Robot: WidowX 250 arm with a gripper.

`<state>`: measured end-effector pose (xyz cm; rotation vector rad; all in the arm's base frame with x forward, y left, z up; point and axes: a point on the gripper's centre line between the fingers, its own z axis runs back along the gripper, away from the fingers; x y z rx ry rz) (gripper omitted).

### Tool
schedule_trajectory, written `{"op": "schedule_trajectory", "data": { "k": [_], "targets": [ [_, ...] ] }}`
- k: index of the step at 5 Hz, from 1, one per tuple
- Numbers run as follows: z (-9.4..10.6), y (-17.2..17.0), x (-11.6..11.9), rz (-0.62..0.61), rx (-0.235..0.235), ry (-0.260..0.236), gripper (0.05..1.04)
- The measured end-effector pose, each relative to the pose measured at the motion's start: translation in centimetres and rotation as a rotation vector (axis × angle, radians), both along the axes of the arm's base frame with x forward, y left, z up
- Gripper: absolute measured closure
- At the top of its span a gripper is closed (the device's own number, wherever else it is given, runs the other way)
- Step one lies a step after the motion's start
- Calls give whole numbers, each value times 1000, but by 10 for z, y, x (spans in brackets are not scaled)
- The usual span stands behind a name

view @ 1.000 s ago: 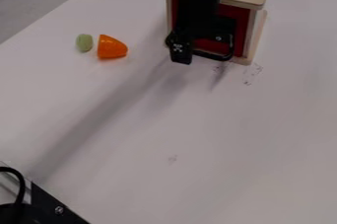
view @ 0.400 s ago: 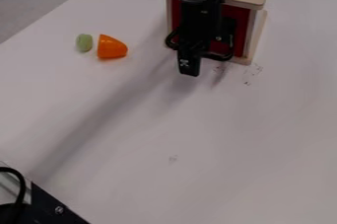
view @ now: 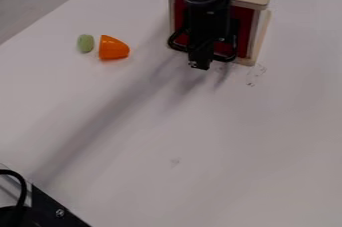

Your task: Grabs draw by the handle and opens it

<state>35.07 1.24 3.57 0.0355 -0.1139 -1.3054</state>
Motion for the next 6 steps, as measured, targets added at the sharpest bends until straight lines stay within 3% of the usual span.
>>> {"op": "schedule_trajectory", "data": {
  "k": [3,6],
  "targets": [
    [-4,-5,-23,-19,2,37,959],
    [-3,-19,-64,25,-40,42,960]
  ]
}}
